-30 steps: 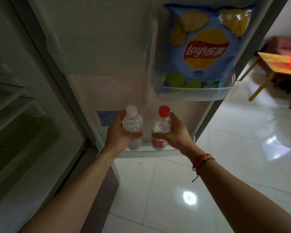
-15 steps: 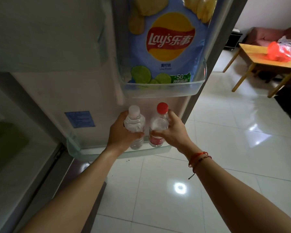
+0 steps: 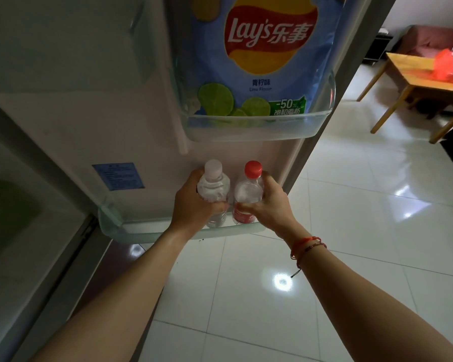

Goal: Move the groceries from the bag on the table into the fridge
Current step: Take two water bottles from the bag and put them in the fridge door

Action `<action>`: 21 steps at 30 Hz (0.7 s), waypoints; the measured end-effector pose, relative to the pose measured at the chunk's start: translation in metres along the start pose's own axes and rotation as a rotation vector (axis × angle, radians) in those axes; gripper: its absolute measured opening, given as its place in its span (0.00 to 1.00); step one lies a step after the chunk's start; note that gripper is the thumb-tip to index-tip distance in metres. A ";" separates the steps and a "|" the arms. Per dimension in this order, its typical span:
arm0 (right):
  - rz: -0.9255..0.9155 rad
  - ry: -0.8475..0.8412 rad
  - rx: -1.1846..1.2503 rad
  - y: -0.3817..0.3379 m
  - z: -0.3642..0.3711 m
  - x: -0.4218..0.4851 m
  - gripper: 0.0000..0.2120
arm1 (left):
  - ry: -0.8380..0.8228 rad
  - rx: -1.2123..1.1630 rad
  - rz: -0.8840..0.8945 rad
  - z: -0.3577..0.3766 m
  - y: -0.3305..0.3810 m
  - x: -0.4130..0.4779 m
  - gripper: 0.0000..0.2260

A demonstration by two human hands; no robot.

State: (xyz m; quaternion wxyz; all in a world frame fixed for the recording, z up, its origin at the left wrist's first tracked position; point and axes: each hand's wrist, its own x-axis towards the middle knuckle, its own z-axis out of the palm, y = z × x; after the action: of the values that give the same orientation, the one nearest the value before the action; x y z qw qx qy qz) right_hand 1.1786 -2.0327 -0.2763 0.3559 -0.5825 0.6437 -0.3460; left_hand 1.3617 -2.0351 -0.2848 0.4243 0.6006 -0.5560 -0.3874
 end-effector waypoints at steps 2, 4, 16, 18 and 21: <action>0.008 0.008 0.002 0.003 0.000 0.002 0.38 | 0.014 0.003 0.009 0.002 0.001 0.000 0.31; 0.028 0.011 0.001 0.008 -0.001 0.003 0.35 | 0.035 0.028 0.020 0.005 0.001 -0.001 0.30; 0.037 -0.019 0.013 0.011 -0.001 0.001 0.33 | 0.078 0.053 0.026 0.014 0.002 -0.003 0.31; 0.037 -0.024 0.013 0.011 -0.001 0.002 0.34 | 0.067 0.063 0.038 0.014 0.000 -0.004 0.31; 0.047 -0.035 0.028 0.010 -0.001 0.002 0.34 | 0.038 0.075 0.057 0.010 -0.005 -0.005 0.31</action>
State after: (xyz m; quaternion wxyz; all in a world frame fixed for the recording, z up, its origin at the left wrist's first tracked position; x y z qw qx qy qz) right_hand 1.1722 -2.0338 -0.2848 0.3830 -0.5683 0.6460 -0.3363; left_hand 1.3534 -2.0310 -0.2926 0.4227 0.6072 -0.5789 -0.3427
